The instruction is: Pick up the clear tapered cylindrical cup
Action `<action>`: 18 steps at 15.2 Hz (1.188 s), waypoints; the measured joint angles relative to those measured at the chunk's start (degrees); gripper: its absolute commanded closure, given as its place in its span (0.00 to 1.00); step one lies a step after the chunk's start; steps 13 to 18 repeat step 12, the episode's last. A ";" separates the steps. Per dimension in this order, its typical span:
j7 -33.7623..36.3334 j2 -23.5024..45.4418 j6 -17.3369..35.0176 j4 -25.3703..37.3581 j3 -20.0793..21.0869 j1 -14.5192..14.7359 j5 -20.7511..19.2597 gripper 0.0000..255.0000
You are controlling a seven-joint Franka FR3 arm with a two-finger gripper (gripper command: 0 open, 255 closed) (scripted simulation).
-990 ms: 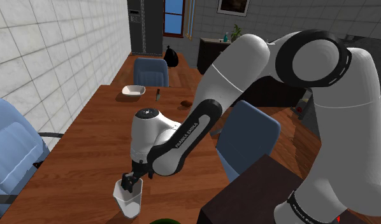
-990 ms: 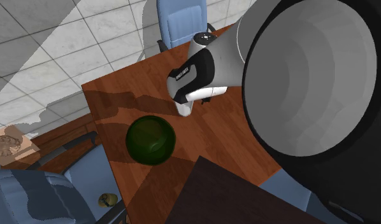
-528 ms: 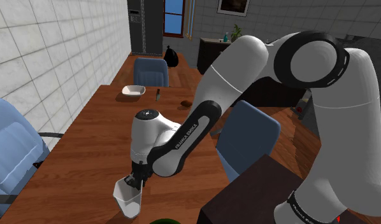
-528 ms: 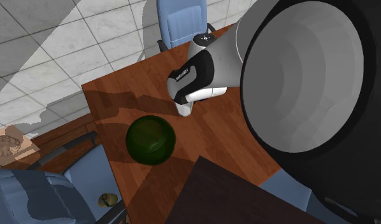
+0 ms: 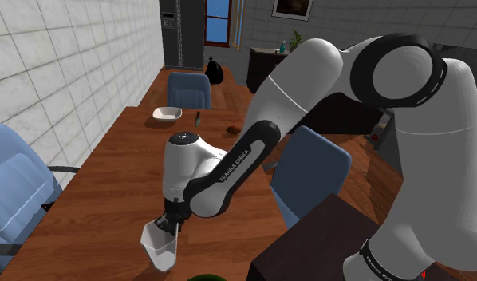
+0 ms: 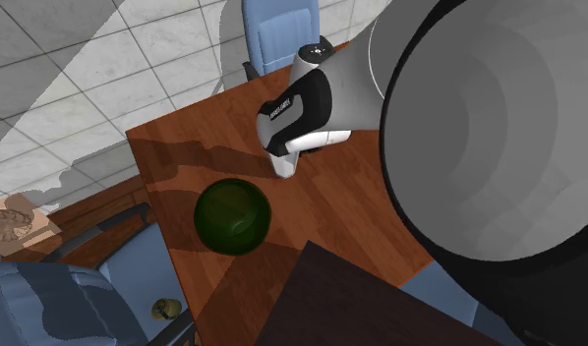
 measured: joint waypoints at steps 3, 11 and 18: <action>-0.56 -2.04 -1.63 -0.39 0.87 -0.74 0.89 1.00; -1.95 -7.22 -6.13 -0.92 2.97 -2.35 3.41 1.00; -2.05 -7.52 -6.57 -0.78 3.10 -2.44 3.58 1.00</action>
